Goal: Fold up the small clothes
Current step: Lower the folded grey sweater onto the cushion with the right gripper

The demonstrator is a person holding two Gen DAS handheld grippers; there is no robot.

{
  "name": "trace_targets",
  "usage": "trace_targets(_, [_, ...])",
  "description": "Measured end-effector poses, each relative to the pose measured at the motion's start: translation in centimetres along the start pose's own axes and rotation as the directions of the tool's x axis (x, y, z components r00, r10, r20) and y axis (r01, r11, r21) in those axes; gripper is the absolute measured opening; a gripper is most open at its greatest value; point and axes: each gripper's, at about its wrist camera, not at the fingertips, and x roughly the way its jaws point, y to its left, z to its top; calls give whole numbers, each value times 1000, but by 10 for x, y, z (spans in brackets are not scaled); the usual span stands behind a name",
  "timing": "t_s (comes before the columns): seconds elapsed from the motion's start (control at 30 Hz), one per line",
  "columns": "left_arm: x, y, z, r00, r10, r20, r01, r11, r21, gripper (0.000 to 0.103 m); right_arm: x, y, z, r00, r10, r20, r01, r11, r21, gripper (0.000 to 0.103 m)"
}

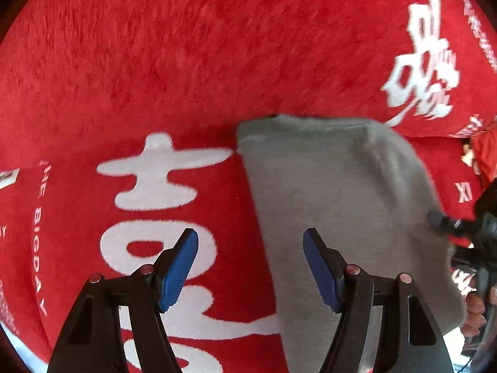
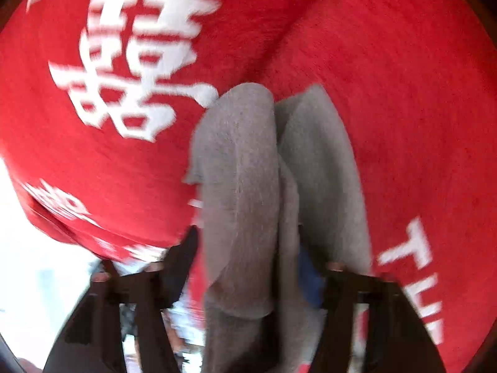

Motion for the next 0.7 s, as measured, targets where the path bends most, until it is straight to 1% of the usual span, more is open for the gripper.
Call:
trace_targets(0.03, [7, 2, 0, 1000, -5, -31, 5, 1000, -15, 71, 2, 7, 1, 997, -81, -12, 80, 995, -52, 15])
trace_targets(0.07, [14, 6, -1, 998, -13, -60, 11, 999, -44, 71, 3, 18, -1, 986, -168, -8, 166, 978, -126, 15])
trace_targets(0.1, [17, 8, -2, 998, -16, -68, 11, 998, -65, 71, 2, 26, -3, 979, -204, 6, 202, 963, -177, 15])
trace_targets(0.13, [15, 9, -4, 998, -27, -56, 22, 997, -77, 71, -1, 38, -7, 974, -225, 28, 225, 945, -238, 15])
trace_targets(0.17, [11, 8, -5, 999, -37, -36, 34, 997, -71, 71, -8, 50, -13, 977, -206, 56, 214, 933, -289, 14])
trace_targets(0.2, [6, 5, -7, 999, -41, -9, 41, 997, -58, 71, -16, 58, -17, 982, -171, 76, 186, 931, -314, 14])
trace_targets(0.27, [-4, -4, -12, 998, -45, 37, 45, 999, -11, 71, -32, 62, -24, 986, -135, 100, 161, 930, -332, 14])
trace_targets(0.3, [-5, -9, -15, 998, -50, 36, 49, 999, 12, 71, -34, 60, -24, 986, -134, 98, 158, 933, -322, 14])
trace_targets(0.33, [-3, -13, -18, 998, -53, 28, 52, 998, 30, 71, -34, 55, -23, 985, -145, 94, 167, 937, -306, 14])
trace_targets(0.4, [8, -21, -26, 999, -37, -2, 37, 997, 69, 71, -26, 42, -14, 979, -186, 81, 201, 943, -264, 14])
trace_targets(0.47, [15, -26, -36, 1000, -29, 4, 28, 995, 94, 72, -20, 21, -9, 971, -226, 73, 237, 940, -247, 15])
trace_targets(0.5, [16, -27, -39, 999, -28, 18, 26, 995, 97, 72, -19, 12, -7, 964, -249, 88, 263, 938, -226, 17])
trace_targets(0.53, [15, -27, -41, 999, -23, 27, 20, 995, 99, 74, -19, 4, -4, 964, -254, 83, 266, 941, -208, 18])
trace_targets(0.57, [14, -26, -43, 1000, -15, 26, 12, 995, 103, 75, -21, 3, -2, 962, -256, 89, 269, 943, -196, 23])
trace_targets(0.6, [12, -25, -43, 1000, -16, 22, 14, 994, 104, 75, -26, 4, -1, 959, -266, 102, 281, 941, -187, 24])
trace_targets(0.63, [9, -23, -45, 1000, -19, 14, 18, 994, 105, 75, -33, 5, -1, 952, -286, 112, 302, 936, -181, 28])
trace_targets(0.67, [4, -23, -42, 1000, -19, 6, 18, 994, 106, 75, -37, 7, -2, 941, -318, 118, 335, 926, -174, 42])
trace_targets(0.7, [1, -22, -43, 1000, -18, -1, 18, 994, 110, 75, -43, 8, -4, 929, -350, 124, 367, 915, -167, 49])
